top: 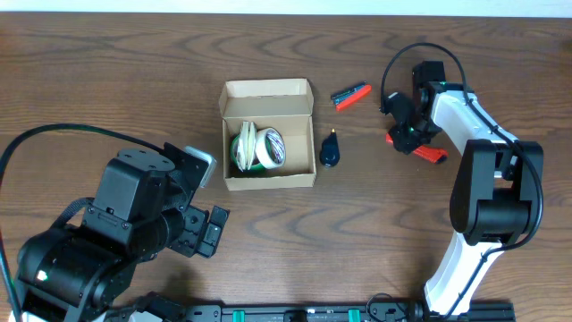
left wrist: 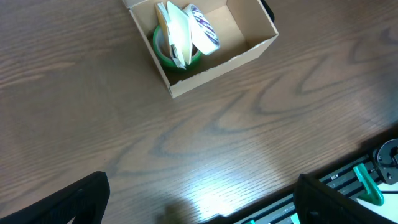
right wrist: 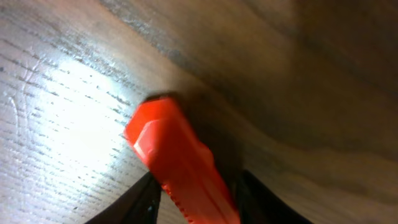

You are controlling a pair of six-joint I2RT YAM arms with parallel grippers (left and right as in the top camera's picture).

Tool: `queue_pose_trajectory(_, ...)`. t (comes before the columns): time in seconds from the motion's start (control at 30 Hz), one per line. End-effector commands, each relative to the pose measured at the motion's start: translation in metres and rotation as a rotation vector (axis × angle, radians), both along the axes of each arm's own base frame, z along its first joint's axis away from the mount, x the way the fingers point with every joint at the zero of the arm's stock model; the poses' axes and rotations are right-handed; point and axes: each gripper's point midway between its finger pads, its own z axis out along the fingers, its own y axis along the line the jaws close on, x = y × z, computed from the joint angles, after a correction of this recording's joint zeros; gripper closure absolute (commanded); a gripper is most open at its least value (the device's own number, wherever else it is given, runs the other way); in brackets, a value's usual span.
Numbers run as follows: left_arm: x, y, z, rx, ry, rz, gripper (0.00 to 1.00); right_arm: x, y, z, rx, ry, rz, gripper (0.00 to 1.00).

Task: Pack container
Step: 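Move the right gripper to the red box cutter, then grasp the red box cutter with the right gripper and lift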

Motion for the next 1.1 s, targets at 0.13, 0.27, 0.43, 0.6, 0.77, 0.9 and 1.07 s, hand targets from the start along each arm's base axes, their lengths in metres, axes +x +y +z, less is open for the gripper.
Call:
queue_pose_trajectory(0.13,0.000,0.002,0.003,-0.001,-0.007,0.011,0.05,0.004,-0.005,0.000,-0.003,-0.031,-0.114,0.86)
queue_pose_trajectory(0.27,0.000,0.002,0.003,-0.001,-0.007,0.011,0.05,0.006,-0.004,0.001,0.001,-0.040,-0.146,0.93)
queue_pose_trajectory(0.43,0.000,0.002,0.003,-0.001,-0.007,0.011,0.05,0.016,0.001,0.009,0.010,-0.070,-0.207,0.99)
queue_pose_trajectory(0.6,0.000,0.002,0.003,-0.001,-0.007,0.011,0.05,0.035,0.016,0.036,0.048,-0.117,-0.205,0.99)
queue_pose_trajectory(0.77,0.000,0.002,0.003,-0.001,-0.007,0.011,0.05,0.047,0.061,0.095,0.193,-0.149,-0.093,0.99)
queue_pose_trajectory(0.9,0.000,0.002,0.003,-0.001,-0.007,0.011,0.05,0.034,0.113,0.148,0.352,-0.159,0.123,0.99)
queue_pose_trajectory(1.07,0.000,0.002,0.003,-0.001,-0.007,0.011,0.05,-0.002,0.182,0.194,0.489,-0.190,0.447,0.99)
